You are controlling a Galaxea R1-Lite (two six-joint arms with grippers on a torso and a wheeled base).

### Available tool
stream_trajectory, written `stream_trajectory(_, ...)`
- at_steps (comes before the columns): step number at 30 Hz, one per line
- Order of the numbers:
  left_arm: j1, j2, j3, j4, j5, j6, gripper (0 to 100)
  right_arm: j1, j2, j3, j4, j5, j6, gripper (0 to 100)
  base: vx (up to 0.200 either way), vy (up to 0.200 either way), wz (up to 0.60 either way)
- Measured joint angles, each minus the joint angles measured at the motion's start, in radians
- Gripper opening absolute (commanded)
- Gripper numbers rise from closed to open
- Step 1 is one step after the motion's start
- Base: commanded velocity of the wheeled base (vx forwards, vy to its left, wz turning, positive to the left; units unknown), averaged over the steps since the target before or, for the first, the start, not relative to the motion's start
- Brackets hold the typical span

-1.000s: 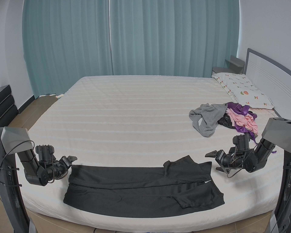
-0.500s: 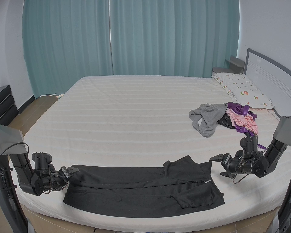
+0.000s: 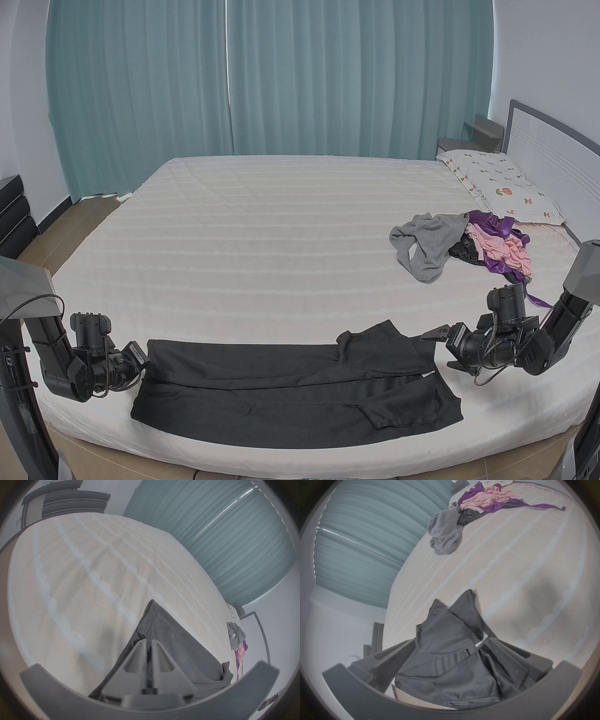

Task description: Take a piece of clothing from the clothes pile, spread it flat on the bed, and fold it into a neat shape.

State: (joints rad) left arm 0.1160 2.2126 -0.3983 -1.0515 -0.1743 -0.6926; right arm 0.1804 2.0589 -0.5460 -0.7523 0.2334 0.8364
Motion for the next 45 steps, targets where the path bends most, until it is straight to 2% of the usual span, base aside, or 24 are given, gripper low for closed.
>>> stream_trajectory(3, 0.000, -0.009, -0.001, 0.000, 0.008, -0.002, 0, 0.023, 0.018, -0.004, -0.001, -0.056, -0.001, 100, 0.000, 0.000, 0.00)
stream_trajectory(5, 0.000, -0.023, -0.001, 0.000, 0.011, -0.003, 0, 0.039, 0.032, -0.007, -0.001, -0.069, -0.001, 100, 0.000, 0.000, 0.00)
stream_trajectory(20, -0.001, -0.085, -0.002, 0.000, 0.013, -0.036, 0, 0.064, 0.122, -0.068, 0.004, -0.071, 0.002, 100, 0.000, 0.000, 0.00)
stream_trajectory(21, -0.001, -0.087, -0.002, 0.000, 0.013, -0.036, 0, 0.066, 0.128, -0.074, 0.003, -0.073, 0.002, 0, 0.000, 0.000, 0.00)
stream_trajectory(36, -0.001, -0.096, -0.018, 0.001, 0.013, -0.036, 0, 0.061, 0.154, -0.111, 0.004, -0.107, 0.012, 0, 0.000, 0.000, 0.00)
stream_trajectory(45, 0.000, -0.100, -0.123, 0.013, 0.015, -0.039, 0, 0.055, 0.108, -0.167, 0.003, -0.111, 0.032, 0, 0.000, 0.000, 0.00)
